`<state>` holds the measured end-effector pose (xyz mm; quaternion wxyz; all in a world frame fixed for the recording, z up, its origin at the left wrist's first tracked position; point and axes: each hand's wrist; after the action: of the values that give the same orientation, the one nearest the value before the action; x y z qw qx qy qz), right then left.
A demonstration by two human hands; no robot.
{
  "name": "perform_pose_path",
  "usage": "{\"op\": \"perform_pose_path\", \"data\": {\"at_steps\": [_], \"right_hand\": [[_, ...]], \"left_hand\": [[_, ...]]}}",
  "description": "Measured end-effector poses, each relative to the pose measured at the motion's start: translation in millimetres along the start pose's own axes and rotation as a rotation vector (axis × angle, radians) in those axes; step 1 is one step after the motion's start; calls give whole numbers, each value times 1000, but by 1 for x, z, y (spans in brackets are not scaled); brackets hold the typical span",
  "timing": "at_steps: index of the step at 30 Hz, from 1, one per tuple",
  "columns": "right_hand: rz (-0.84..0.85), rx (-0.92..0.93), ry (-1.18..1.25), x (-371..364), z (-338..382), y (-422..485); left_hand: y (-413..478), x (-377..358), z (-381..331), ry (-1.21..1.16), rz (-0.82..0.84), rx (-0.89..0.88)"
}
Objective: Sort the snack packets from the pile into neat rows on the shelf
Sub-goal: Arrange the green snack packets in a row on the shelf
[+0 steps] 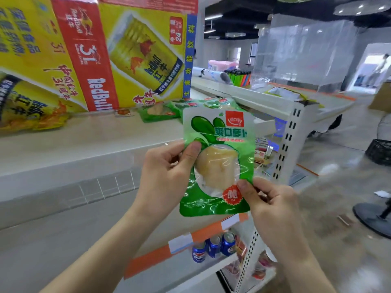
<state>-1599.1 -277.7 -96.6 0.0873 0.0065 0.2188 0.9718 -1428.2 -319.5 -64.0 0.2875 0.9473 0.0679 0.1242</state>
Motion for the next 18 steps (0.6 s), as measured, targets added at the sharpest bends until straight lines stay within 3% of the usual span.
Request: {"op": "perform_pose_path", "data": {"at_steps": [9,18], "right_hand": [[131,17,66,-22,-29,27],[235,154,-24,-72,10,95]], "left_hand": [[10,23,10,126,-96,45],[73,75,3,243,-199,-120]]}}
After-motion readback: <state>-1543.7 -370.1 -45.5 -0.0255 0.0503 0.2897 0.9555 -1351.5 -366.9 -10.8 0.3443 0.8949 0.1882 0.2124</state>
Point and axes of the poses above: each hand's wrist, its own y-axis towards the middle knuckle, its own x-axis out of the back of the hand, z = x × y, and after that the axes turned 10 degrees about y, right-handed
